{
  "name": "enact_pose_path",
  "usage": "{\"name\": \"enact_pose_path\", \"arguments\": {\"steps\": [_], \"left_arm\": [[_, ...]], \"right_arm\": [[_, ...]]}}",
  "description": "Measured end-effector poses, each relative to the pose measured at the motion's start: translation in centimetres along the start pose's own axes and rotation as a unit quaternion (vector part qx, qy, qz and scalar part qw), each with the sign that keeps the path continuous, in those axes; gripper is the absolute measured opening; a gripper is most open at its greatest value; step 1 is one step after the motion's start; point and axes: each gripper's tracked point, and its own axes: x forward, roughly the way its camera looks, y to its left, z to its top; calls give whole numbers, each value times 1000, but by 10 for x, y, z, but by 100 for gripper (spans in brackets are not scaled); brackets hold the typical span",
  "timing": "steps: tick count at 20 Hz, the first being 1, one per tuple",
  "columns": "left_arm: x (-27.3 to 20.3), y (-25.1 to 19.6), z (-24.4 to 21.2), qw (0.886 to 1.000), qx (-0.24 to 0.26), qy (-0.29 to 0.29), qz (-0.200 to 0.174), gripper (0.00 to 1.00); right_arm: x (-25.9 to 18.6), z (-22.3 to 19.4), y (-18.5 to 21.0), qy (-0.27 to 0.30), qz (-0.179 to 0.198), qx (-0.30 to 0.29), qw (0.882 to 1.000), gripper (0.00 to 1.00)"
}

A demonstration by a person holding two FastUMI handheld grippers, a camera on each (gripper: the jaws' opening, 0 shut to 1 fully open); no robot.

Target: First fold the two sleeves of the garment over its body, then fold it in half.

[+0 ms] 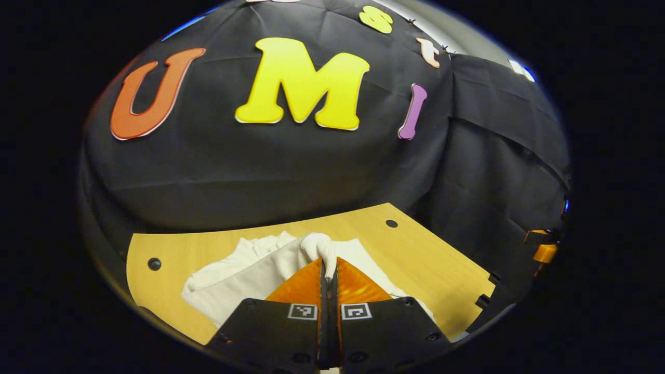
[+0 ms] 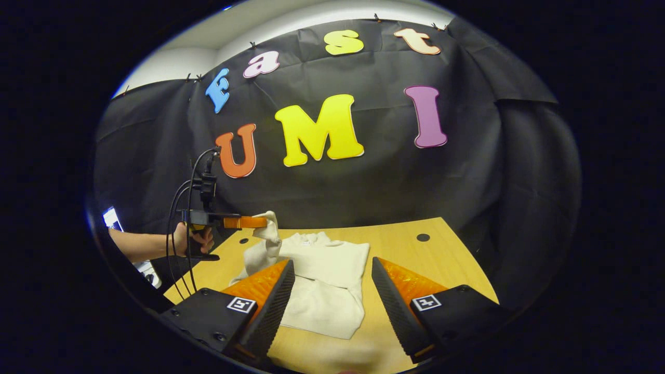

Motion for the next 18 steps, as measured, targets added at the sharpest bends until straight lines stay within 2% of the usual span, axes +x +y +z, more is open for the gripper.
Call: {"name": "enact_pose_path", "arguments": {"steps": [5, 10, 13, 15, 18], "left_arm": [[76, -34, -13, 999, 0, 32, -42, 2], [131, -59, -31, 995, 14, 60, -72, 3], [169, -57, -58, 992, 33, 102, -66, 3], [187, -48, -80, 989, 44, 132, -44, 3], [205, -45, -96, 989, 36, 136, -38, 4]], "right_arm": [[-27, -6, -34, 6, -53, 3, 999, 93], [-44, -15, -55, 22, -92, 12, 995, 93], [-47, -23, -57, 35, -102, 16, 994, 93], [-48, -26, -57, 43, -106, 13, 993, 93], [-46, -32, -54, 55, -109, 9, 992, 93]]}}
